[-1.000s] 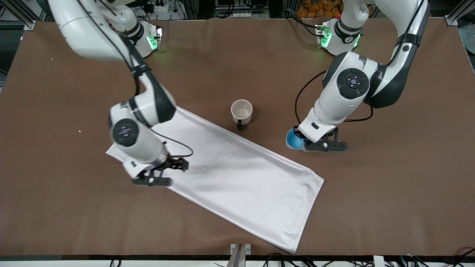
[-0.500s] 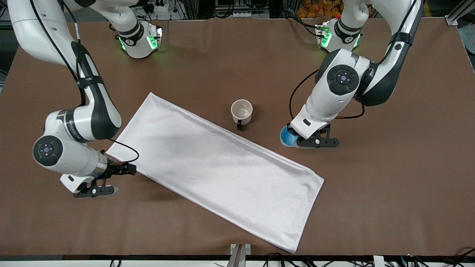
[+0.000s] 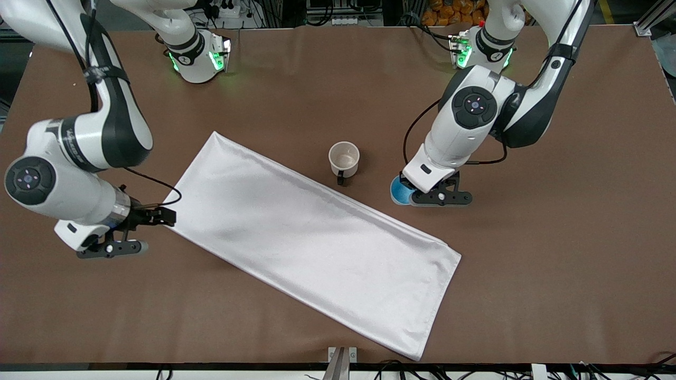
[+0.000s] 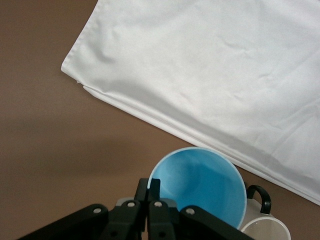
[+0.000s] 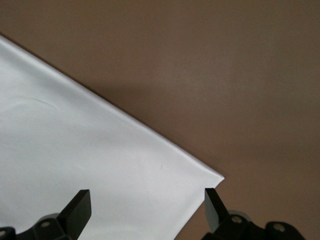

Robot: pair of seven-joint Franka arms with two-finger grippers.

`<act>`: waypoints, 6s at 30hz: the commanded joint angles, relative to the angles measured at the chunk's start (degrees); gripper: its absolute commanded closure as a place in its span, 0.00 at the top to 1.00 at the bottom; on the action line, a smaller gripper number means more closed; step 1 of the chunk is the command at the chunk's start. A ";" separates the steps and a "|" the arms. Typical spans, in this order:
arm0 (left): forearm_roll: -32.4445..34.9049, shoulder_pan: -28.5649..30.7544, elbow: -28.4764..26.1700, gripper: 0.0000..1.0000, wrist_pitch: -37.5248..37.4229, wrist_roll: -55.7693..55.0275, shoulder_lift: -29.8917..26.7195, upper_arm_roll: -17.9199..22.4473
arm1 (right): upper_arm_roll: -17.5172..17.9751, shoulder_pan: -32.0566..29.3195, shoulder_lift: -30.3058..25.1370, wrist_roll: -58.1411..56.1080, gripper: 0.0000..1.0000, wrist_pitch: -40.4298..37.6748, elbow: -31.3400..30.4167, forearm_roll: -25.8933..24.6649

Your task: Place blue cup into white mug on table

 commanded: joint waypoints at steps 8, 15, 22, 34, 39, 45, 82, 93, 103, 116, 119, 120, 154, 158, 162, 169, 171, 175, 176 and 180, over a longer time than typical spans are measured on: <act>1.46 -1.82 0.10 0.00 0.88 -3.15 0.36 -0.13 | -6.17 5.85 -11.26 -0.73 1.00 -6.10 -5.30 -0.50; 1.55 -2.70 0.02 0.00 0.88 -4.21 0.54 -0.13 | -6.08 5.68 -16.27 -1.26 1.00 -7.95 -5.65 -0.41; 1.55 -3.40 -0.07 0.00 0.97 -4.30 1.33 -0.13 | -6.17 5.24 -20.22 -4.16 1.00 -10.85 -5.56 -0.41; 1.46 -7.44 -1.13 0.00 0.09 -9.92 1.24 -0.40 | -6.08 2.96 -24.53 -7.86 1.00 -12.52 -5.48 0.11; 1.46 -9.46 -2.01 0.00 0.00 -12.11 1.15 -0.49 | -6.96 1.73 -25.76 -7.42 1.00 -12.52 -5.56 7.40; 1.46 -12.36 -2.80 0.00 -0.08 -15.90 1.15 -0.49 | -7.75 0.94 -26.91 -6.11 1.00 -13.92 -5.65 8.64; 4.45 -19.40 -0.25 0.10 4.31 -25.74 9.24 -0.40 | -7.40 -3.20 -26.73 1.29 1.00 -16.21 -6.35 8.29; 4.45 -18.79 0.19 1.00 4.05 -25.83 7.58 -0.13 | -7.40 -3.02 -26.47 1.29 1.00 -16.83 -6.35 7.94; 4.54 -14.22 0.63 1.00 0.18 -23.73 0.19 0.39 | -7.40 -2.93 -26.21 1.29 1.00 -16.83 -6.27 7.24; 4.45 -4.38 8.01 1.00 -9.66 -13.27 -3.24 0.31 | -7.40 -3.02 -26.29 0.85 1.00 -16.83 -6.27 7.24; 4.36 -1.74 8.80 1.00 -10.98 -10.81 -4.29 0.31 | -7.40 -2.94 -26.29 0.85 1.00 -16.83 -6.27 7.24; 4.36 -0.77 8.80 1.00 -11.24 -10.11 -4.47 0.31 | -7.40 -3.02 -26.29 0.85 1.00 -16.83 -6.27 7.24; 1.12 21.47 8.72 1.00 -16.78 15.30 -11.41 0.30 | -7.40 -2.85 -26.03 0.85 1.00 -16.65 -6.35 6.53; 0.06 23.14 8.80 1.00 -18.10 15.92 -11.85 0.22 | -7.40 -2.76 -26.03 0.85 1.00 -16.48 -6.27 6.53; -0.38 23.32 8.80 1.00 -19.68 15.92 -14.05 0.22 | -7.40 -2.76 -26.03 0.85 1.00 -16.47 -6.35 6.53; -0.91 23.67 8.89 1.00 -21.53 16.09 -15.72 0.39 | -7.40 -2.76 -26.03 0.85 1.00 -16.39 -6.27 6.45; -0.91 23.84 8.89 1.00 -21.88 16.88 -15.72 0.31 | -7.40 -2.67 -26.03 0.85 1.00 -16.30 -6.27 6.53; -1.96 23.67 9.07 1.00 -21.97 20.30 -16.16 1.01 | -7.40 -2.67 -26.03 0.85 1.00 -16.21 -6.27 6.45; -2.31 23.41 9.07 1.00 -21.97 20.92 -16.16 1.44 | -7.40 -2.67 -26.03 0.85 1.00 -16.21 -6.18 6.53; -3.37 22.70 8.98 1.00 -21.97 21.72 -16.42 2.33 | -7.40 -2.58 -26.03 0.85 1.00 -16.04 -6.27 6.45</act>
